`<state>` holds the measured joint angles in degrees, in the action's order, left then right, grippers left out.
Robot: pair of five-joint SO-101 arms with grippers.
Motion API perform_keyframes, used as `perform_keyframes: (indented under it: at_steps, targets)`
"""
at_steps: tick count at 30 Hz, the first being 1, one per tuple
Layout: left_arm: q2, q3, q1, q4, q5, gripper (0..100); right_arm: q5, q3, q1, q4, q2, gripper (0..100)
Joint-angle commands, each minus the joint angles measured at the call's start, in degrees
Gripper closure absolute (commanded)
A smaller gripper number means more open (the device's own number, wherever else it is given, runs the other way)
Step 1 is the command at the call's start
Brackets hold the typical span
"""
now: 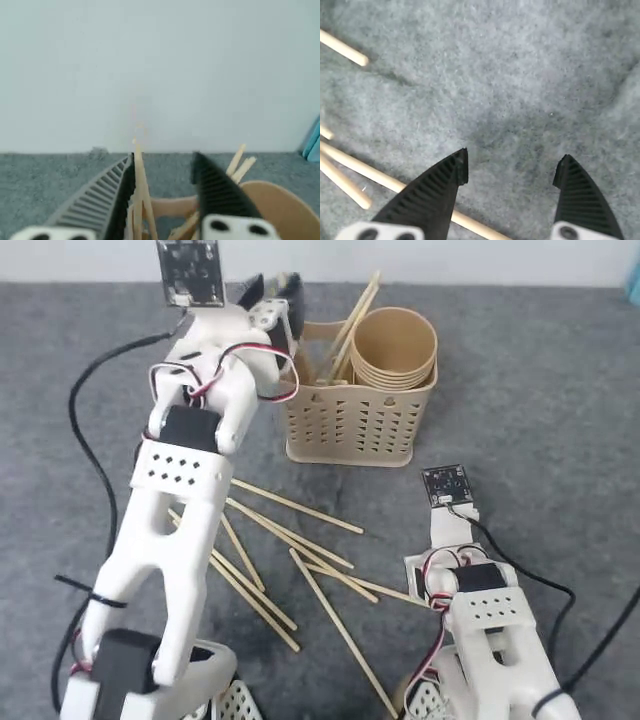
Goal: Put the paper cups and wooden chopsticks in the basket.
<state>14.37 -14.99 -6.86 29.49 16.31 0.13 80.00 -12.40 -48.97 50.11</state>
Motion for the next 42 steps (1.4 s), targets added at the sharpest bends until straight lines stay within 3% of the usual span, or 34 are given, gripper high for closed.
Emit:
perform_keyframes:
  at_steps: [1,7,11,18,21,29,42]
  targets:
    - [2.99,2.86,0.44,3.87,1.41,75,1.05,-0.35,0.66,0.84,0.57,71.4]
    - [2.90,17.27,6.42,20.57,2.20,83,1.05,-0.35,0.66,0.66,0.57,71.4]
    - [2.81,26.86,14.95,35.52,8.70,86,1.05,-0.35,0.66,0.57,0.57,71.4]
    - [1.41,26.51,30.95,51.16,14.59,86,1.05,0.62,0.40,0.75,1.01,71.4]
    - [-0.79,19.56,32.88,50.64,14.42,86,1.05,0.88,0.40,0.92,1.10,71.4]
    - [-12.31,0.48,33.05,37.27,14.33,86,1.05,1.05,0.40,0.92,1.10,71.4]
    - [-27.08,-2.07,28.40,22.77,14.15,86,1.14,1.05,0.40,0.92,1.10,71.4]
